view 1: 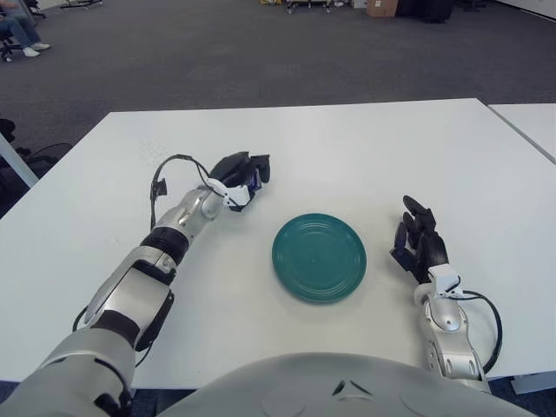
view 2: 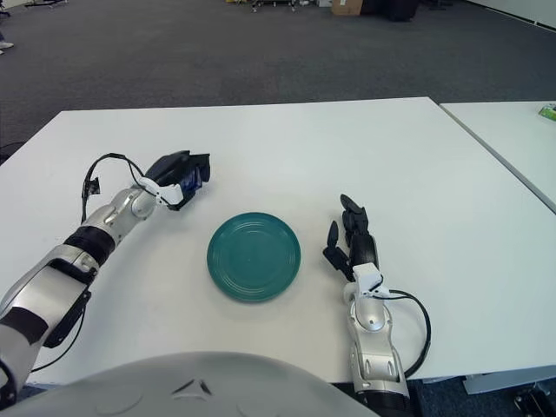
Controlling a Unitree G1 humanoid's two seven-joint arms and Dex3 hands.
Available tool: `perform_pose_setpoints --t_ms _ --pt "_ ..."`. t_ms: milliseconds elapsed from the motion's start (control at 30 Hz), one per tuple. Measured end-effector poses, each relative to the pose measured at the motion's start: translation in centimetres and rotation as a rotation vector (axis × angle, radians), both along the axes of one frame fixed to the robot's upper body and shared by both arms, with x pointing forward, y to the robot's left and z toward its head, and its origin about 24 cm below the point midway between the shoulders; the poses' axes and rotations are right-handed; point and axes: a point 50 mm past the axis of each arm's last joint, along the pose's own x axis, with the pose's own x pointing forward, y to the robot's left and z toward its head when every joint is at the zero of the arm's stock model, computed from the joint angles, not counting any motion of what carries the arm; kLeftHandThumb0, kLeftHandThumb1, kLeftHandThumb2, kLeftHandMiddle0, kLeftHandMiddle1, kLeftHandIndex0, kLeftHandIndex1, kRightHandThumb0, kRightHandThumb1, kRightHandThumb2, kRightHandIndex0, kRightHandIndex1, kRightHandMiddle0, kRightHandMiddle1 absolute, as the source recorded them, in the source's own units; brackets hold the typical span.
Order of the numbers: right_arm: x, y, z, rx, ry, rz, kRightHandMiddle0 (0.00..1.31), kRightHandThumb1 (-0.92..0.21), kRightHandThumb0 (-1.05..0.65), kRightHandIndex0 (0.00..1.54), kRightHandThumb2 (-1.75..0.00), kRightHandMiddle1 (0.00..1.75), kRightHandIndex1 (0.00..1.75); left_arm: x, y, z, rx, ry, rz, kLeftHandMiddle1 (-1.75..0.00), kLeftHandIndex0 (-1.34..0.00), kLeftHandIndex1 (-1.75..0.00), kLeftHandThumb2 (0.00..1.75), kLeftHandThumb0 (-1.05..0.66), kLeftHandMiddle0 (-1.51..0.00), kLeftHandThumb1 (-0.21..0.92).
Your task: Put the gum into the plate.
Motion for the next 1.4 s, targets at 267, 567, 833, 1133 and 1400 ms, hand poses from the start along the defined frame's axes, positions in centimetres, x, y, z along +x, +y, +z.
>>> perform_pose_setpoints --t_ms 267,567,833,1133,1400 --pt "0.0 0.0 0.0 0.0 0.0 0.0 0.0 -0.92 -0.71 0.21 -0.98 0.52 0.0 -0.6 -0.6 1.6 -0.041 -0.036 -0.051 -1.49 -0.68 -1.75 1.6 0.0 -0.91 -0.01" --pt "0.0 0.1 0.0 -0.002 -0.008 -0.001 0.0 -0.92 -0.71 0.21 -0.98 0.51 0.0 -1.6 -0.8 2.4 -0.066 -0.021 -0.066 -1.47 -0.68 -1.75 1.6 0.0 -0.93 -0.02" --pt "0.0 0.2 -0.2 -0.006 -0.013 -0.005 0.0 -0.92 -0.72 0.21 -0.98 0.51 0.0 -2.3 -1.5 4.4 -0.099 -0.049 -0.113 -1.47 -0.67 -1.75 1.6 0.0 -0.93 -0.02" --pt "0.1 0.5 -0.1 -0.014 -0.018 0.004 0.0 -0.92 -0.73 0.22 -0.99 0.53 0.01 -3.3 -2.2 5.9 -0.119 -0.067 -0.161 -1.48 -0.66 -1.75 1.6 0.0 -0.92 -0.01" --pt "0.1 0.6 -0.2 -0.018 -0.016 0.006 0.0 -0.92 -0.73 0.21 -0.99 0.51 0.0 -4.2 -2.9 6.6 -0.127 -0.081 -0.202 -1.47 -0.66 -1.75 1.59 0.0 -0.92 0.0"
